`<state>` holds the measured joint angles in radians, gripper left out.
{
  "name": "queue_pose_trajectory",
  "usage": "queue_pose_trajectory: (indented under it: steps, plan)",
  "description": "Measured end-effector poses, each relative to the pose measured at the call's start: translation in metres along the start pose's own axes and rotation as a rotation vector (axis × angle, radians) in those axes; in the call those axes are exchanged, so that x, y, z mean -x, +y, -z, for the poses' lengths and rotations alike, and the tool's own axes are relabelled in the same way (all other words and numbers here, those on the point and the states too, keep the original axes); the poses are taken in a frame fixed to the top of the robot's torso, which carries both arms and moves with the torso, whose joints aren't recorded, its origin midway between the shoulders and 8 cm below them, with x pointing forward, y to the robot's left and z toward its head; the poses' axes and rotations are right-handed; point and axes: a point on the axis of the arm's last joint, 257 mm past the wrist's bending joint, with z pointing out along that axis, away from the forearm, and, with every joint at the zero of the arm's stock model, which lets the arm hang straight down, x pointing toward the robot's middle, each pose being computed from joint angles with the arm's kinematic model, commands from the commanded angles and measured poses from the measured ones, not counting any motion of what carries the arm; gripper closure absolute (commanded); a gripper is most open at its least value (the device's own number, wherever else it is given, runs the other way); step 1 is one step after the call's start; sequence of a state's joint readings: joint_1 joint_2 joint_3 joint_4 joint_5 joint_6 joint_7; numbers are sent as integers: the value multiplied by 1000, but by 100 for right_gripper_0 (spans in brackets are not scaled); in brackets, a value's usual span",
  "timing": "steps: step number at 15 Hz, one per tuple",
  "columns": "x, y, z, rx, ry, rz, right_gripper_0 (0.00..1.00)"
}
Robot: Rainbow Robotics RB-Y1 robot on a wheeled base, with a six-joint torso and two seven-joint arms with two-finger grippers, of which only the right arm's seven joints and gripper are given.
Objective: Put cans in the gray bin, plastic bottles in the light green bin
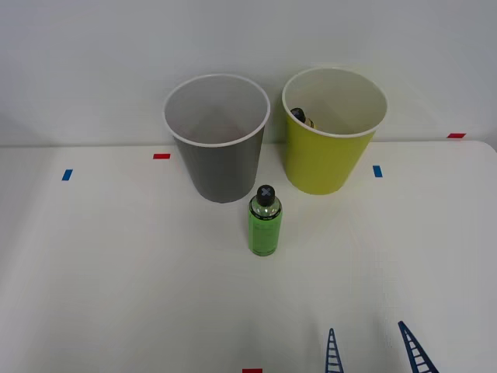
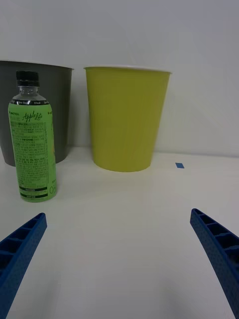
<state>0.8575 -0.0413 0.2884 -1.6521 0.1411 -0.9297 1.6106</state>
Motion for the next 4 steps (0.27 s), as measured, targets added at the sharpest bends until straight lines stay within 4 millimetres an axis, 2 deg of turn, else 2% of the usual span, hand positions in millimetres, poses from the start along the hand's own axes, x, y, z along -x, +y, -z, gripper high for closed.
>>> queue_pose_trajectory:
  steps: [4]
  plan:
    - [0,0,0,0,0,0,0]
